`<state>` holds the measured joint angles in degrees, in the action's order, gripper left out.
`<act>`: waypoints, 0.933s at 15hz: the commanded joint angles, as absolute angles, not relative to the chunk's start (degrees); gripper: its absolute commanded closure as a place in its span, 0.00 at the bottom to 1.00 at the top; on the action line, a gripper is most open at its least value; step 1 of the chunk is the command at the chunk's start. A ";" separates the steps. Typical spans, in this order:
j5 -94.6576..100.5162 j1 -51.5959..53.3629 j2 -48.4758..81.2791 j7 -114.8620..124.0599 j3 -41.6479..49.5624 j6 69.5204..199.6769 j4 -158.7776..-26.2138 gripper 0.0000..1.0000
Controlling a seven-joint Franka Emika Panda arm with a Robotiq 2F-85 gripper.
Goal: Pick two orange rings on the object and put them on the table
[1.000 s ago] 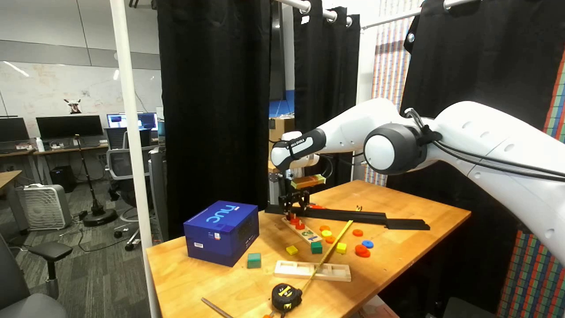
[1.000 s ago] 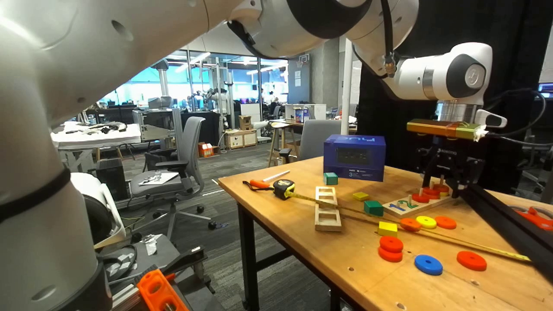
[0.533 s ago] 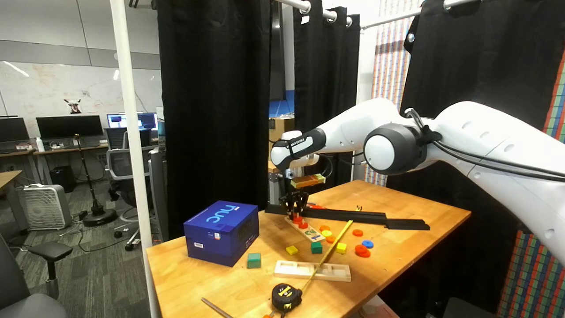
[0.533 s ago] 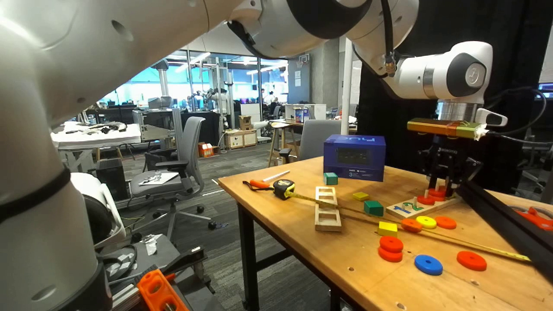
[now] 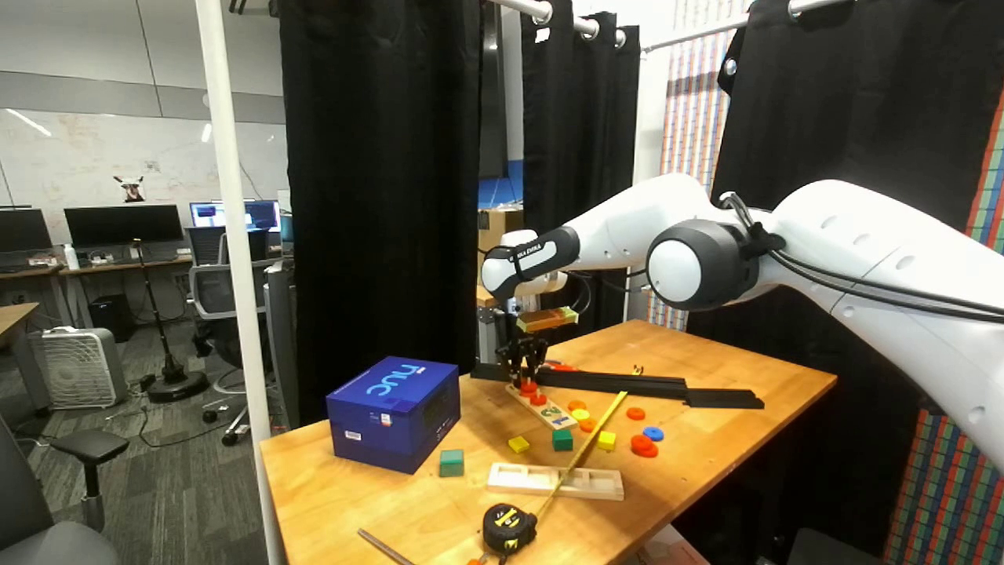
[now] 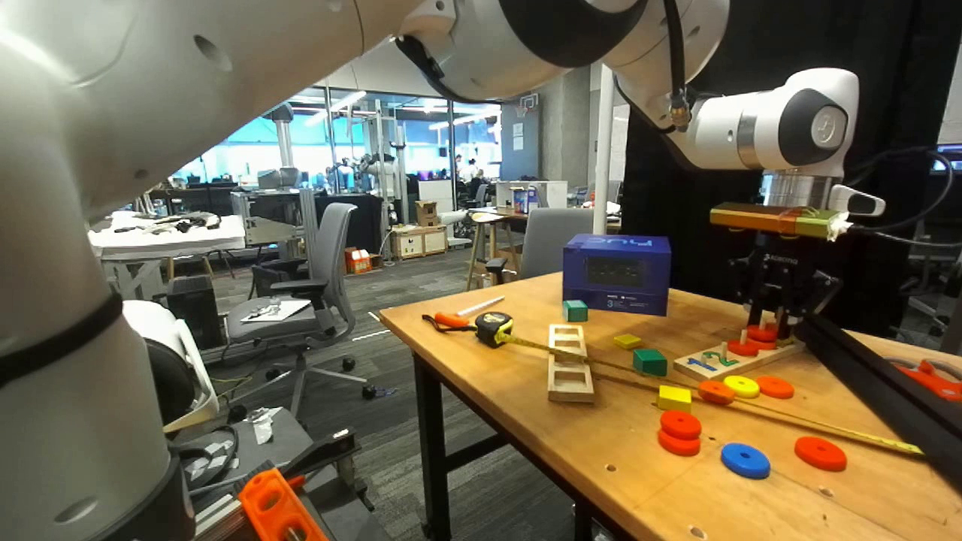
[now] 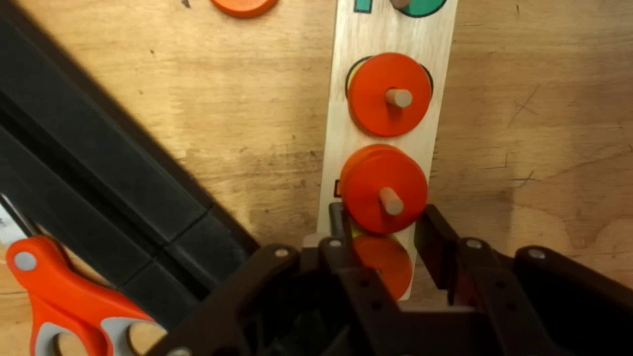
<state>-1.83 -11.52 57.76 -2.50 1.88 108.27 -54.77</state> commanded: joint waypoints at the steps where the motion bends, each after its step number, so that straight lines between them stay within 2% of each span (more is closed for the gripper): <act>1: -2.13 -11.84 56.52 -2.79 1.70 107.45 -54.01 0.81; 14: -2.57 -13.49 47.28 -2.09 2.59 111.38 -63.83 0.81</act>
